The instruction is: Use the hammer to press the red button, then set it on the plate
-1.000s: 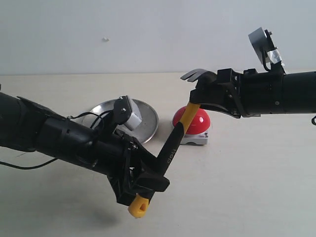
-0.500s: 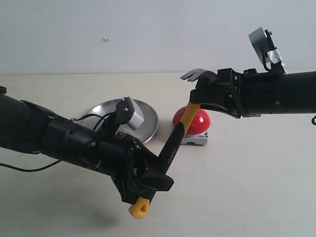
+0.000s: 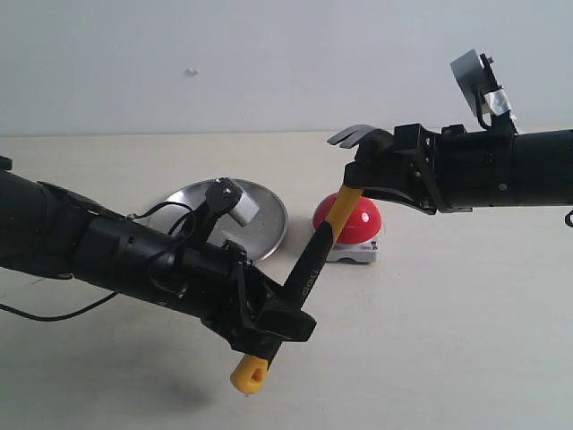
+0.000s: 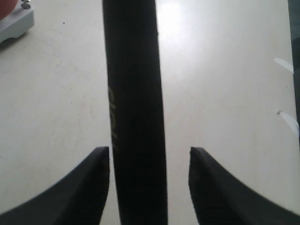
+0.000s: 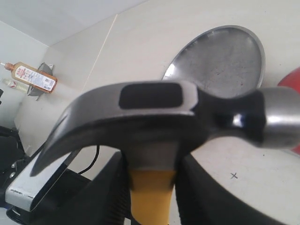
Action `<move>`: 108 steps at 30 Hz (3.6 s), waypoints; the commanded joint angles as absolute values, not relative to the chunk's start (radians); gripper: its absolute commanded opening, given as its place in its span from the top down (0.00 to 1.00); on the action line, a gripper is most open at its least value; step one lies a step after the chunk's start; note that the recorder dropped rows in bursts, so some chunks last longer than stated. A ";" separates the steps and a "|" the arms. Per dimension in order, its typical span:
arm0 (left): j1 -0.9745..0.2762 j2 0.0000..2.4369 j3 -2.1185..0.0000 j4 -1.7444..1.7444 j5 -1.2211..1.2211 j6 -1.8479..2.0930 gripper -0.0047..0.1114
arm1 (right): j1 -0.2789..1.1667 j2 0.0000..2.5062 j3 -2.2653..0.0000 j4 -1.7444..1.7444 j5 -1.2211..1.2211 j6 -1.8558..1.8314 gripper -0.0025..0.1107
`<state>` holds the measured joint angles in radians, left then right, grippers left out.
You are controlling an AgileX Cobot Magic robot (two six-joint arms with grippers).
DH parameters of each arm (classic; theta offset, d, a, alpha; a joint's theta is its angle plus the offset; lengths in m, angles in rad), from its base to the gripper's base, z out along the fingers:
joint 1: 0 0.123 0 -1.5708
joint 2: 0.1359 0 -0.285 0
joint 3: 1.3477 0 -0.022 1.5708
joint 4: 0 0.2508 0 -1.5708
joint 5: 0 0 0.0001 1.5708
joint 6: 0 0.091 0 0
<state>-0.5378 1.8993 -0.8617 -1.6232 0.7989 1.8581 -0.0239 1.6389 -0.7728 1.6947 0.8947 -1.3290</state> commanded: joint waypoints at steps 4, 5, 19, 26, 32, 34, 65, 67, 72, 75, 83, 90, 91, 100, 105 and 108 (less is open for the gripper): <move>-0.540 1.918 -0.864 -1.608 0.811 1.823 0.52 | -0.023 1.619 -0.776 1.744 0.947 -1.334 0.98; -0.540 1.929 -0.864 -1.608 0.811 1.823 0.52 | -0.023 1.619 -0.776 1.744 0.947 -1.334 0.98; -0.540 1.967 -0.894 -1.654 0.834 1.854 0.52 | -0.023 1.619 -0.776 1.744 0.946 -1.340 0.98; -0.540 1.967 -0.896 -1.693 0.823 1.856 0.84 | -0.023 1.619 -0.776 1.744 0.946 -1.343 0.98; -0.540 1.967 -0.896 -1.721 0.825 1.865 0.96 | -0.023 1.619 -0.776 1.744 0.925 -1.306 0.92; -0.540 1.967 -0.896 -1.731 0.825 1.862 0.96 | -0.023 1.619 -0.776 1.744 0.903 -1.296 0.82; -0.540 1.967 -0.927 -1.744 0.832 1.831 0.96 | -0.023 1.619 -0.774 1.412 0.741 -0.956 0.47; -0.540 1.967 -0.929 -1.744 0.843 1.824 0.96 | -0.023 1.619 -0.774 1.391 0.752 -0.944 0.48; -0.540 1.967 -0.929 -1.744 0.853 1.824 0.96 | -0.023 1.613 -0.774 1.328 0.765 -0.905 0.49; -0.540 1.967 -0.929 -1.744 0.853 1.824 0.96 | -0.023 1.604 -0.774 1.264 0.770 -0.866 0.49; -0.540 1.967 -0.929 -1.744 0.849 1.824 0.96 | -0.023 1.421 -0.766 1.140 0.799 -0.815 0.79; -0.540 1.967 -0.929 -1.744 0.849 1.824 0.96 | -0.023 0.912 -0.569 0.959 0.508 -0.694 0.98; -0.540 1.967 -0.929 -1.744 0.849 1.824 0.96 | -0.023 0.820 -0.532 0.904 0.447 -0.634 0.98; -0.540 1.942 -0.929 -1.744 0.856 1.797 0.96 | -0.023 0.170 -0.372 0.588 0.332 -0.338 0.98; -0.540 1.907 -0.929 -1.744 0.856 1.774 0.96 | -0.023 0.000 -0.305 0.586 0.308 -0.338 0.98; -0.540 1.890 -0.929 -1.744 0.848 1.767 0.96 | -0.023 0.000 -0.265 0.592 0.288 -0.338 0.98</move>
